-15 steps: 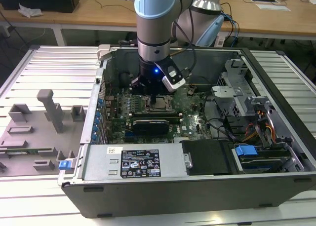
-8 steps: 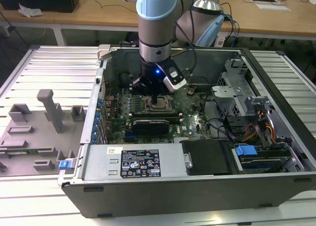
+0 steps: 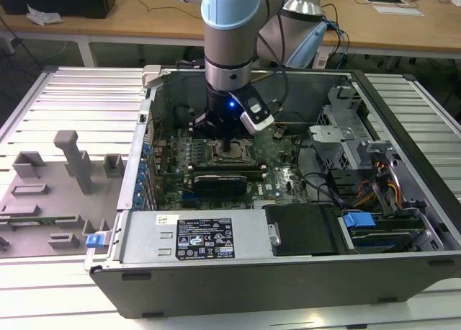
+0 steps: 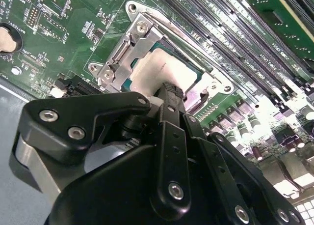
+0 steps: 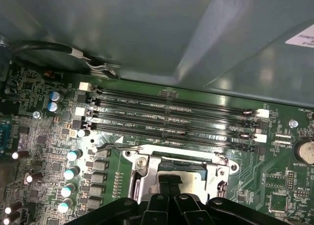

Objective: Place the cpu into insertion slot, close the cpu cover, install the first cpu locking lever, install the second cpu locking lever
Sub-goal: 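Close the cpu cover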

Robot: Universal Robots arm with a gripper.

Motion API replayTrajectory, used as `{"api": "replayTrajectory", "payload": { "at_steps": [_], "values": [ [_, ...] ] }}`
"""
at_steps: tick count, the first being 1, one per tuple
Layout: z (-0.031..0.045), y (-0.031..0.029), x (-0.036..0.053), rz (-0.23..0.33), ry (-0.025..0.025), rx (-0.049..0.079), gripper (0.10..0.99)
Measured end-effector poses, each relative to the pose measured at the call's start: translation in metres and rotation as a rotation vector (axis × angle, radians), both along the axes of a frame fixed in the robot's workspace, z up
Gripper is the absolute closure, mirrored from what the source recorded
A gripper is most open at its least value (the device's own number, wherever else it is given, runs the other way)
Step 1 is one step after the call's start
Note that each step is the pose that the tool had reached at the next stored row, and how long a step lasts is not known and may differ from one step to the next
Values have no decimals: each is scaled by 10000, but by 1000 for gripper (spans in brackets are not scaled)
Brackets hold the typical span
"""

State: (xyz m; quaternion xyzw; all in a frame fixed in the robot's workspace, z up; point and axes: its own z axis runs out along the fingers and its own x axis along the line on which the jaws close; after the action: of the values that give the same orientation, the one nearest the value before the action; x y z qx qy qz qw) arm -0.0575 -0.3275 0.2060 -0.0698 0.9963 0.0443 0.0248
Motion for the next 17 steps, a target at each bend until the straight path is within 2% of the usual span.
{"api": "replayTrajectory", "payload": {
  "at_steps": [7,10,17],
  "values": [
    [30,2,-1,33,1,-3,980],
    [30,7,-10,274,1,-5,980],
    [27,13,-98,363,1,-21,980]
  ]
}}
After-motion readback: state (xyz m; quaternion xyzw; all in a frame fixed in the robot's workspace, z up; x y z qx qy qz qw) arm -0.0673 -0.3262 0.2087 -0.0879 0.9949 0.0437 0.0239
